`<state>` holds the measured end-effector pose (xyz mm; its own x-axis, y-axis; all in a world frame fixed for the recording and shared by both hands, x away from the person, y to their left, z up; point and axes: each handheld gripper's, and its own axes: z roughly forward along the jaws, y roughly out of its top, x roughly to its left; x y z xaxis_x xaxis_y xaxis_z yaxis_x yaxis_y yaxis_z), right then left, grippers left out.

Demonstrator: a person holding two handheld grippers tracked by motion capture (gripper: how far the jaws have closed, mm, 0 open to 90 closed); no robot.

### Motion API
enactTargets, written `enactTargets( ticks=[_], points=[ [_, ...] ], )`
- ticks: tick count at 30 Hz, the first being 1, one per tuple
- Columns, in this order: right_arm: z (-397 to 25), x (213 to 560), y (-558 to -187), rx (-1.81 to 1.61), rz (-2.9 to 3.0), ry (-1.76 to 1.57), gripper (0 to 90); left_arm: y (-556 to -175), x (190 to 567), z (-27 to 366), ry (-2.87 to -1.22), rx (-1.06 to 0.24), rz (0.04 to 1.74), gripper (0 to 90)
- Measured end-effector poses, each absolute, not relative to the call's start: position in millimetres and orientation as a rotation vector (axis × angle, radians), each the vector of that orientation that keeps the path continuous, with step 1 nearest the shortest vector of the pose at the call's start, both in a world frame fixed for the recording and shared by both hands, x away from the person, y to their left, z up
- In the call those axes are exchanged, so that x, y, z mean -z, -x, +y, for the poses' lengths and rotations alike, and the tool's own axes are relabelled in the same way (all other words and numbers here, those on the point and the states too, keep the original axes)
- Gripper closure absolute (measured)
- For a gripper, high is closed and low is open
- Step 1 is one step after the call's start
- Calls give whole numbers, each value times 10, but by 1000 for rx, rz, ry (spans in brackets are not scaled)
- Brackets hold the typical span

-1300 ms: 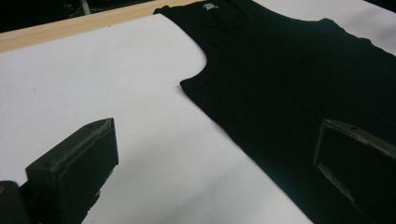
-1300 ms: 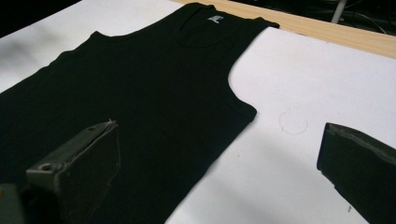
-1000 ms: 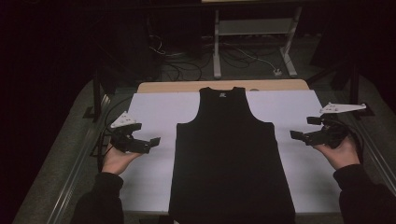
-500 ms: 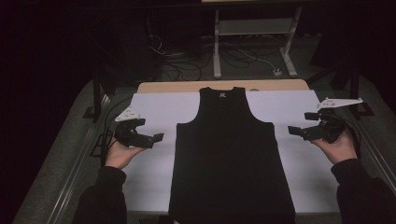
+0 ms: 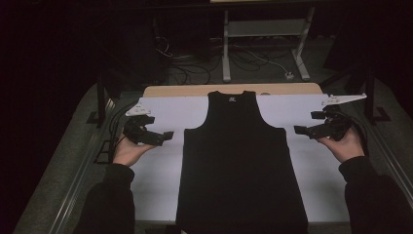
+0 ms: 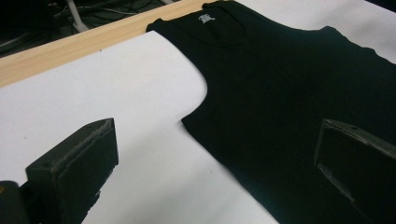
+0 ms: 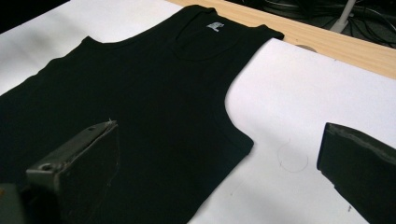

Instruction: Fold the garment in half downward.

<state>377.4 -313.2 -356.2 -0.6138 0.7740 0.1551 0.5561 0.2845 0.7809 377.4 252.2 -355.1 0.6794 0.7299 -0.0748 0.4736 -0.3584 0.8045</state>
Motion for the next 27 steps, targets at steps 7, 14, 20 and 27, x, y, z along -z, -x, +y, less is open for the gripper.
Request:
enactTargets(
  ticks=[7, 14, 20, 27],
  points=[
    [-3090, 3547, -3857, -1235, 2311, -1227, 0, -3868, 3490, 2488, -2032, -371, 929, 0],
    [-3072, 3545, -3939, -1220, 2319, -1234, 0, -3992, 3449, 2426, -2059, -359, 929, 0],
    [-3074, 3554, -4003, -1223, 2320, -1246, 0, -4083, 3472, 2407, -2064, -344, 946, 0],
    [-3095, 3642, -4095, -1216, 2319, -1288, 0, -4189, 3576, 2368, -2051, -314, 956, 0]
  ],
)
